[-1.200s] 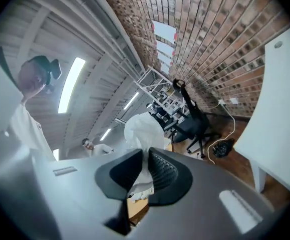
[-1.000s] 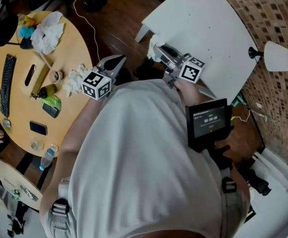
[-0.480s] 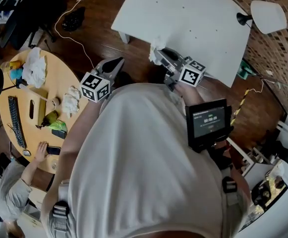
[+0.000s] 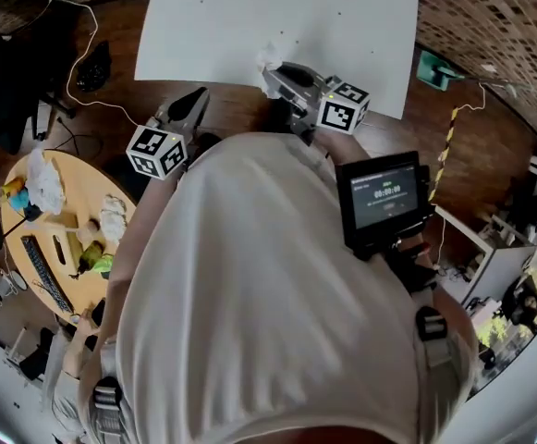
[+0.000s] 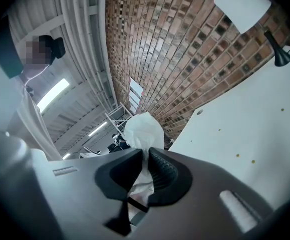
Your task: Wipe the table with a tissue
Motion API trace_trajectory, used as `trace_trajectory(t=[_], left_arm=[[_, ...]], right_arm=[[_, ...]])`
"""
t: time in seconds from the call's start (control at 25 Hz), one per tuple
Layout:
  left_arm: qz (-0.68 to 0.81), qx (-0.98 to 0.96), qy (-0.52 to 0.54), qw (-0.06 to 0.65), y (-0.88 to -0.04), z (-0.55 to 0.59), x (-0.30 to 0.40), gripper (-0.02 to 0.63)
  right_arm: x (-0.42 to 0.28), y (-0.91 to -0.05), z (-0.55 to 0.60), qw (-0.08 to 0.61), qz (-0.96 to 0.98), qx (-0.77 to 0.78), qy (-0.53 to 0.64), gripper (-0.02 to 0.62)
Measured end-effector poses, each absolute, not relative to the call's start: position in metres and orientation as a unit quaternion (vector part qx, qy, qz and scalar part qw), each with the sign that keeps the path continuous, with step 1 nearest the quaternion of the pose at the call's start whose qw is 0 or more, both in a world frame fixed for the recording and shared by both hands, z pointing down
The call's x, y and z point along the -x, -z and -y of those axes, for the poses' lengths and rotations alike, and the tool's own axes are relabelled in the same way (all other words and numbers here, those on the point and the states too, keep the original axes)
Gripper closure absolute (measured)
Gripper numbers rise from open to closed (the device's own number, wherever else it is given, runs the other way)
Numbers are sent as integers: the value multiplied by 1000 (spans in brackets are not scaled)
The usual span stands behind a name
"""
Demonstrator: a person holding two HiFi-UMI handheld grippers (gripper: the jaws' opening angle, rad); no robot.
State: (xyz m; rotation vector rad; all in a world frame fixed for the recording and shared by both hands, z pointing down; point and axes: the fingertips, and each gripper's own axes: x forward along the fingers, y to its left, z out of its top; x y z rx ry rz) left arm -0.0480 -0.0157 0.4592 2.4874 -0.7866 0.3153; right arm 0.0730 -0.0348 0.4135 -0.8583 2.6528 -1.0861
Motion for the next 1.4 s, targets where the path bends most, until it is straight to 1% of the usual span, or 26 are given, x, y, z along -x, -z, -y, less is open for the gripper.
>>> trace_trajectory(t=[0.2,0.4,0.52,0.72,0.8,0.92,1.08,1.4], left_arm=[[257,-926,-126,245,-466,26,28,600],[221,-932,-155,241,-460,55,-61,600],[194,-938,-163,237,-463,62,-91,600],[169,-946,-166,222,-461,69,-100,600],[163,-947,-170,220,-459,73,-116,600],[155,-945,-182,221,-459,80,-162,600],[147,-947,-187,216,-459,82,-173,600],[146,-946,-195,215,-460,79,-197,600]], right_arm=[[-88,-411,42,90,-882,308,345,554],[-171,-403,57,111,-871,332,345,554],[-195,-404,57,94,-872,353,326,554],[-194,-406,59,67,-881,366,292,554],[-208,-403,60,52,-887,367,275,554],[-253,-403,61,20,-894,373,248,554],[-268,-417,54,-38,-896,384,218,554],[-316,-465,36,-222,-873,403,162,554]])
